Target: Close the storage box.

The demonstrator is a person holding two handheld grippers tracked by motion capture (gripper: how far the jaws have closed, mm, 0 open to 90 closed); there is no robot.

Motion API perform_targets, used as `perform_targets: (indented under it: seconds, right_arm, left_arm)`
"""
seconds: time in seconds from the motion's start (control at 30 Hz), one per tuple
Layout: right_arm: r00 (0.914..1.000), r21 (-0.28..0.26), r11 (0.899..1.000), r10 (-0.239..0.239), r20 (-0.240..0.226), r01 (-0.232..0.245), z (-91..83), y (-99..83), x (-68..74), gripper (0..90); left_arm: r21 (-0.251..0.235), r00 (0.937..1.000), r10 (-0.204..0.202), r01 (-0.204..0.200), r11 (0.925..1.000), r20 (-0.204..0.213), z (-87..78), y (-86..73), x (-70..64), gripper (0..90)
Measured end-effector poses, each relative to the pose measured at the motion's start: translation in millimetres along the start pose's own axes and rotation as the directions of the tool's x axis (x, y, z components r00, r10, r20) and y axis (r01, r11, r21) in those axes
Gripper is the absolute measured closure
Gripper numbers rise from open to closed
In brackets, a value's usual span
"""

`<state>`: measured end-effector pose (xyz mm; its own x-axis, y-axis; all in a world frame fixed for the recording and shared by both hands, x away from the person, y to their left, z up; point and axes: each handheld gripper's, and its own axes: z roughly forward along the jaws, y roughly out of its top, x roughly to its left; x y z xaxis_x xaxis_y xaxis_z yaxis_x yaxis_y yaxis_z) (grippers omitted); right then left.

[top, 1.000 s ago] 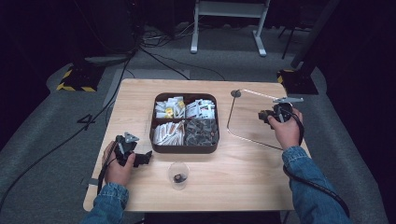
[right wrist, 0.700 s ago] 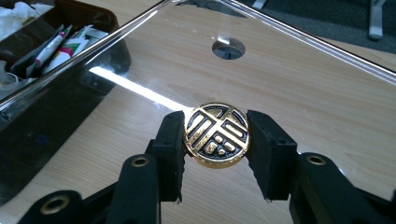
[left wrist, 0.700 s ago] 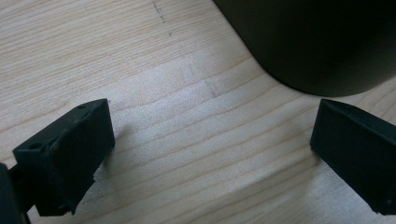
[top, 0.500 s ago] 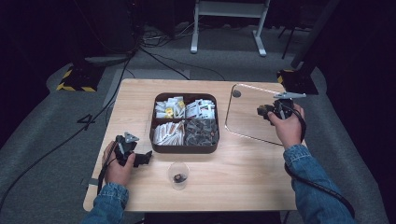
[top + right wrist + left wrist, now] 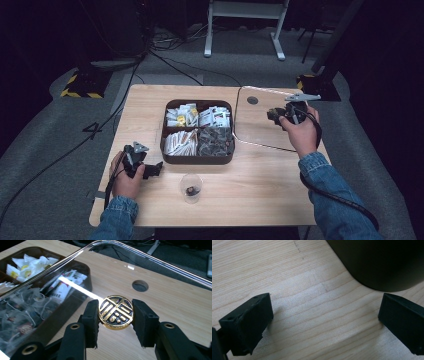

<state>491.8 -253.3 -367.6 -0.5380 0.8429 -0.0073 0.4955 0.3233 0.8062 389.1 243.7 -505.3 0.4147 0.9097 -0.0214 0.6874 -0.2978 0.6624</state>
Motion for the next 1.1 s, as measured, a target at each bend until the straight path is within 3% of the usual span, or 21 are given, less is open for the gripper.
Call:
perform_targets:
  seconds: [0.7, 1.1]
  right_arm:
    - [0.9956, -0.002, 0.998, -0.059, -0.073, 0.059, 33.2, 45.8, 72.1, 59.2]
    - [0.994, 0.004, 0.998, -0.066, -0.087, 0.067, 52.6, 56.5, 104.8, 59.1]
  left_arm:
    - [0.0, 1.0, -0.001, 0.001, 1.0, -0.001, 0.0, -0.1, -0.1, 0.1]
    - [-0.001, 1.0, -0.009, 0.009, 1.0, -0.002, 0.0, -0.2, -0.9, 0.1]
